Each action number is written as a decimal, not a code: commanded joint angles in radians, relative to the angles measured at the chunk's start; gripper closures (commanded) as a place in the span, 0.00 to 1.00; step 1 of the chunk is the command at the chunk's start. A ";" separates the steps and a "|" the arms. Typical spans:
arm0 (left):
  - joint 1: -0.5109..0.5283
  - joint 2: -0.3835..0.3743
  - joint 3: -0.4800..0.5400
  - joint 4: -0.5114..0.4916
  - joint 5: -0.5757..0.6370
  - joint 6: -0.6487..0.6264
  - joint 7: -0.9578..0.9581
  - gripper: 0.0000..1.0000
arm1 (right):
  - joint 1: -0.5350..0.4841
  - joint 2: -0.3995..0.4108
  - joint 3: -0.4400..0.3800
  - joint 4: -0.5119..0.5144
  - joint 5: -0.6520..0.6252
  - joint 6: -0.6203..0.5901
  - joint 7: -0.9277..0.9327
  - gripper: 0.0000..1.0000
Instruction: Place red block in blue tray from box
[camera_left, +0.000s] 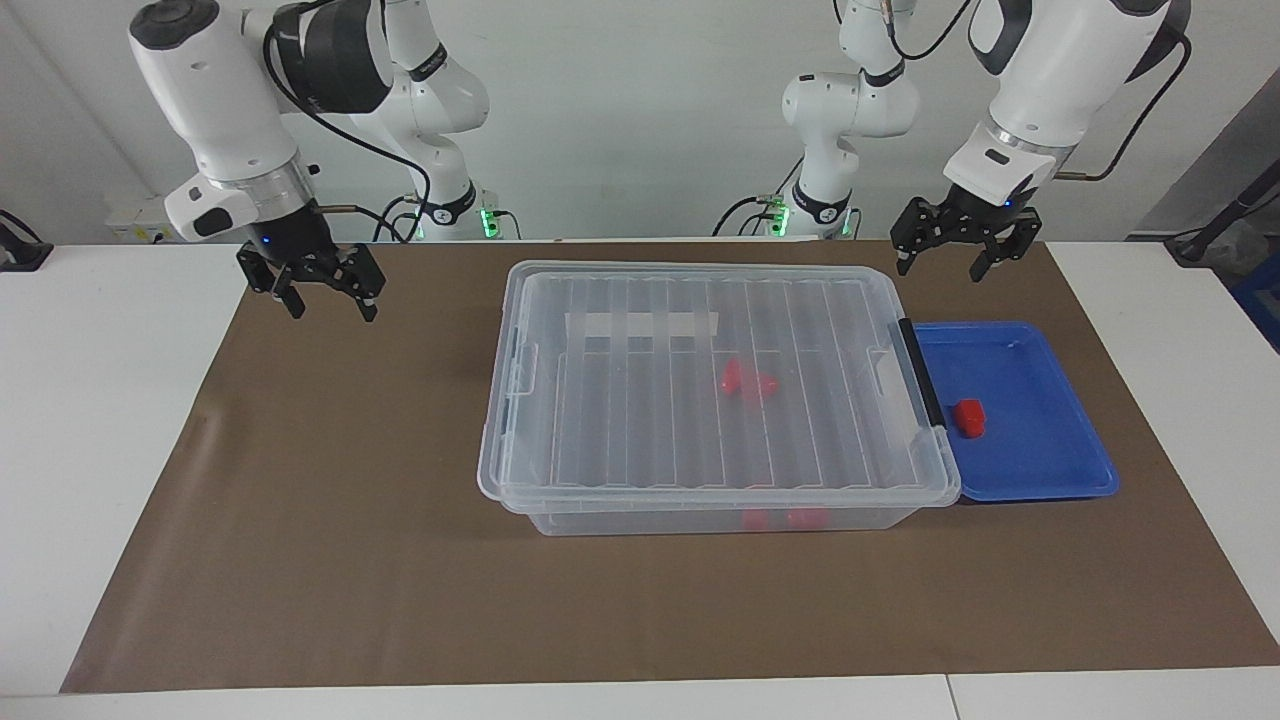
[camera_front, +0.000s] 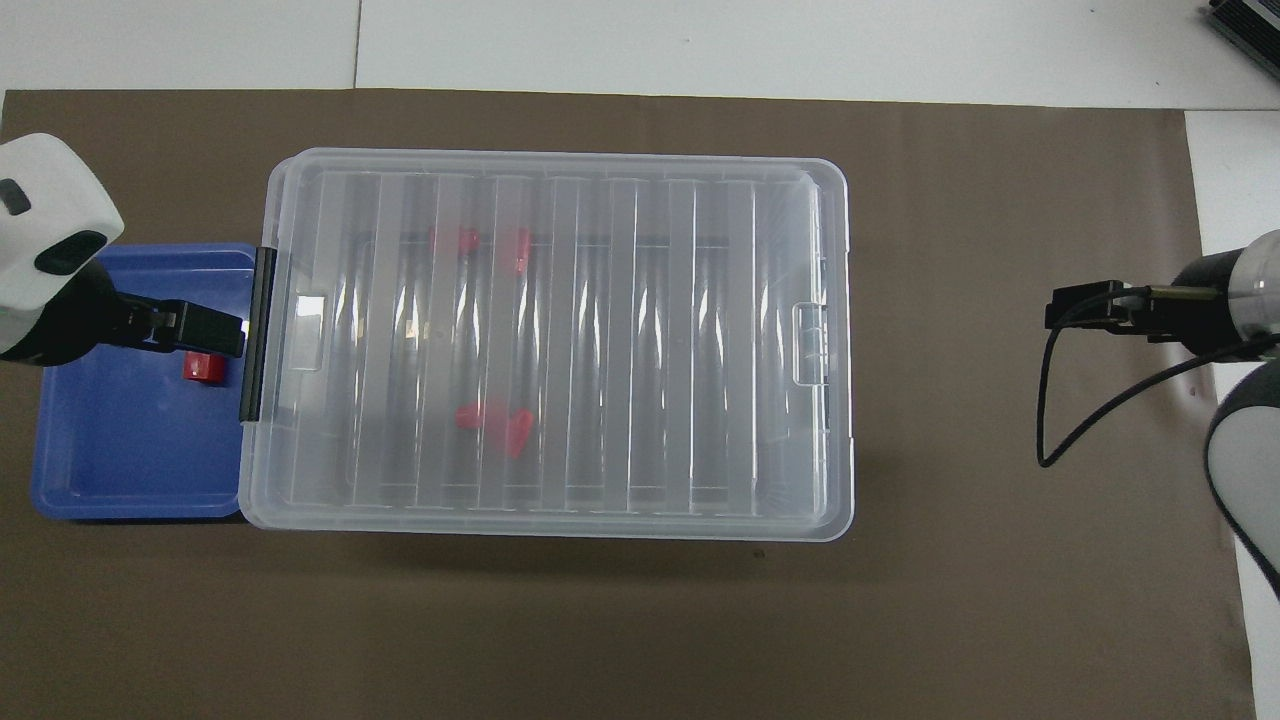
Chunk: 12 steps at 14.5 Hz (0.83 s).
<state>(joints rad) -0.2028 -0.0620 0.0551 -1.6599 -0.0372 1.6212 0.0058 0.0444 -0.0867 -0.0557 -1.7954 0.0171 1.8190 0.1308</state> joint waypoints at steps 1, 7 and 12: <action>-0.007 -0.009 0.015 0.009 0.022 -0.024 -0.015 0.00 | -0.017 0.039 0.010 0.132 -0.029 -0.107 0.004 0.00; 0.009 -0.010 0.015 0.006 0.022 -0.024 -0.015 0.00 | -0.018 0.102 0.008 0.295 -0.033 -0.267 0.000 0.00; 0.010 -0.010 0.015 0.005 0.022 -0.023 -0.015 0.00 | -0.015 0.062 0.008 0.242 -0.043 -0.339 -0.007 0.00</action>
<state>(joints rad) -0.1958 -0.0660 0.0730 -1.6595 -0.0355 1.6157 0.0026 0.0368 -0.0071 -0.0560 -1.5370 -0.0132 1.5039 0.1308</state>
